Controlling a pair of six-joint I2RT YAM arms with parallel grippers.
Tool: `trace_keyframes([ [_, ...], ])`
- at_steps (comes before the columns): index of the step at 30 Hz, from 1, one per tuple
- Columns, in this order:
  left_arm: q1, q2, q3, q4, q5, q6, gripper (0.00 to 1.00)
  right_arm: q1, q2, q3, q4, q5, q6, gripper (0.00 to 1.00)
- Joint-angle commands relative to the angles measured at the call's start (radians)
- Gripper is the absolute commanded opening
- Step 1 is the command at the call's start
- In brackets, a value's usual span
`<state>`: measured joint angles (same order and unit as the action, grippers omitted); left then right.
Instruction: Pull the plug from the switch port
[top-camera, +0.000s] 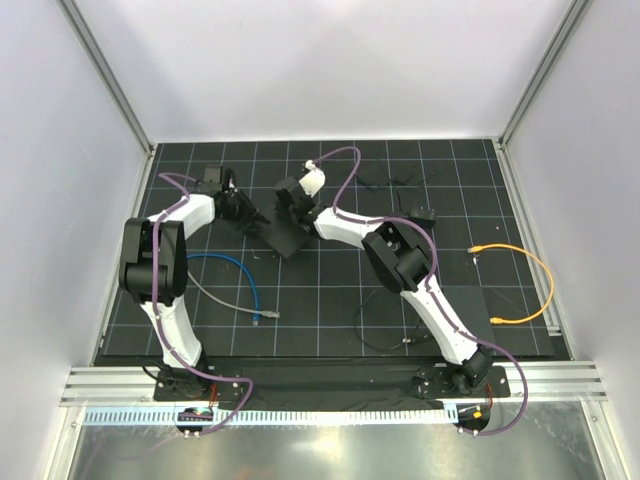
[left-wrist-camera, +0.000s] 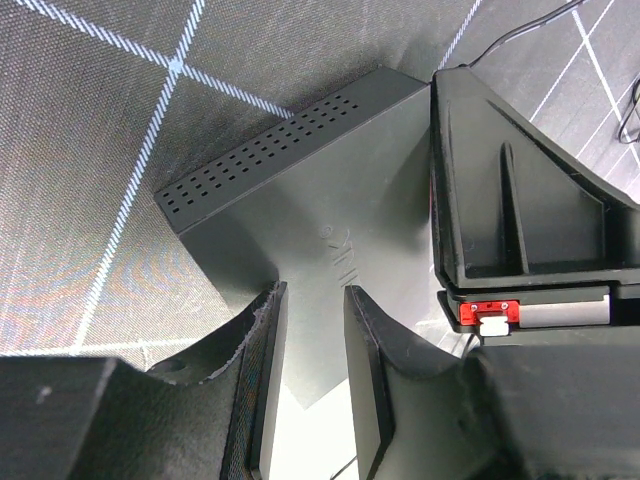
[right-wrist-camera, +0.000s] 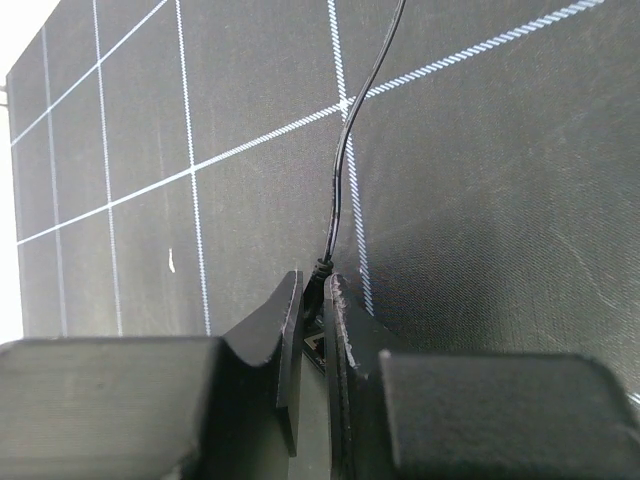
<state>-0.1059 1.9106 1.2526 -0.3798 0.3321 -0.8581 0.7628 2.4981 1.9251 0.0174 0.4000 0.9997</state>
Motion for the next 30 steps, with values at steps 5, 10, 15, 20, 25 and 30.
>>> trace_keyframes([
  [5,-0.005,0.074,-0.044,-0.142,-0.130,0.048,0.36,-0.045,-0.031,0.025,-0.047,0.120,-0.010,0.01],
  [10,-0.006,0.077,-0.044,-0.142,-0.127,0.047,0.36,-0.082,-0.053,-0.066,0.068,0.020,0.094,0.01],
  [15,-0.008,0.079,-0.044,-0.140,-0.123,0.048,0.35,-0.085,-0.067,-0.109,0.182,0.016,0.063,0.01],
  [20,-0.009,0.082,-0.042,-0.140,-0.123,0.048,0.35,-0.083,-0.041,-0.112,0.254,-0.013,0.016,0.01],
  [25,-0.009,0.068,-0.038,-0.142,-0.120,0.059,0.35,-0.071,-0.062,-0.141,0.237,-0.021,0.004,0.01],
  [30,-0.011,0.004,-0.018,-0.127,-0.114,0.111,0.35,-0.051,-0.090,-0.218,0.289,-0.090,0.024,0.01],
])
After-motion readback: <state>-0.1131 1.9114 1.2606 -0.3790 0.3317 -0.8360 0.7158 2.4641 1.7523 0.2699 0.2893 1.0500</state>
